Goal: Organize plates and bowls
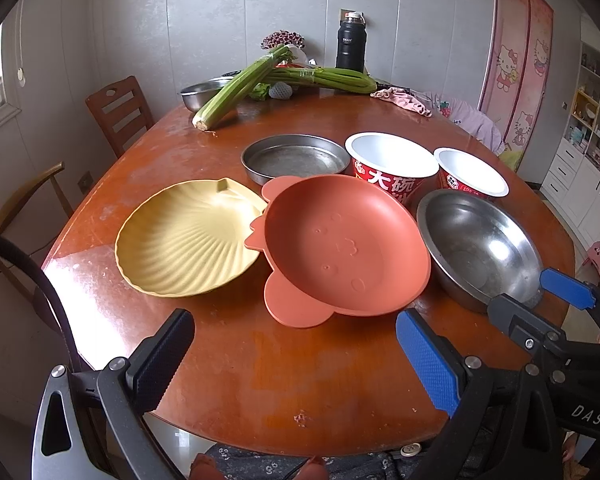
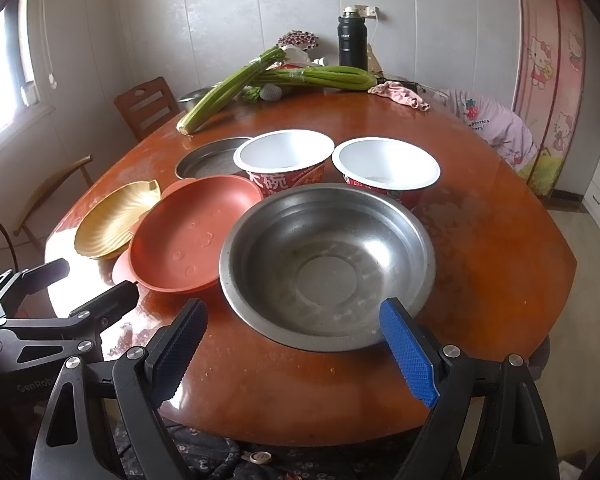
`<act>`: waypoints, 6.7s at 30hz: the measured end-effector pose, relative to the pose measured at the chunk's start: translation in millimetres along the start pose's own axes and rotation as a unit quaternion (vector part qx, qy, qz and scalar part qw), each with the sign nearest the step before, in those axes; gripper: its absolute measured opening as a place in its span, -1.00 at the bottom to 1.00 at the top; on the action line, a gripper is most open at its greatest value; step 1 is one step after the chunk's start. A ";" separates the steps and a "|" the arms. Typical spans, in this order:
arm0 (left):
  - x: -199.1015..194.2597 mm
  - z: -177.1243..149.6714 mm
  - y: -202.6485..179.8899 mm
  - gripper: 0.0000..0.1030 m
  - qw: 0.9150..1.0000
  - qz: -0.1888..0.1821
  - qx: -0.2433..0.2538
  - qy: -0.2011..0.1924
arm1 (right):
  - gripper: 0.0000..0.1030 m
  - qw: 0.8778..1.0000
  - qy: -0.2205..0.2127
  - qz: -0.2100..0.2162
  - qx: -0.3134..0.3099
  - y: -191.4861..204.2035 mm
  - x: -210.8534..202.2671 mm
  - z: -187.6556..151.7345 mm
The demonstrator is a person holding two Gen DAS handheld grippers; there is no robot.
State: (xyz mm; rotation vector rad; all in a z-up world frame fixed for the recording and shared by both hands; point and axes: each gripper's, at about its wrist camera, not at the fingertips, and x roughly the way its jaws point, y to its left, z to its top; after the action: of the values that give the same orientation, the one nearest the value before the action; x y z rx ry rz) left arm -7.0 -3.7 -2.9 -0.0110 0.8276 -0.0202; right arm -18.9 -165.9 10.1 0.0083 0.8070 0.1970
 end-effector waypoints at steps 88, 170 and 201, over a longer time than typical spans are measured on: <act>72.5 37.2 170.0 -0.44 0.981 -0.029 -0.180 0.071 | -0.10 0.961 0.155 0.114 -0.200 189.8 193.2 129.0; 51.2 98.3 178.1 -0.06 0.993 -0.005 -0.121 0.013 | -0.07 0.980 0.099 0.148 -0.084 163.3 137.1 165.2; 29.4 89.9 82.7 0.11 0.996 -0.016 -0.086 0.021 | -0.01 0.978 0.108 0.148 -0.097 68.7 91.7 141.8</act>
State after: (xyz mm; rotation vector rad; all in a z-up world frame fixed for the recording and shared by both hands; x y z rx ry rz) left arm 80.2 78.5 34.8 -0.1854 0.8702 0.0211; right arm 133.0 -72.5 48.3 -0.0782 1.0001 0.5645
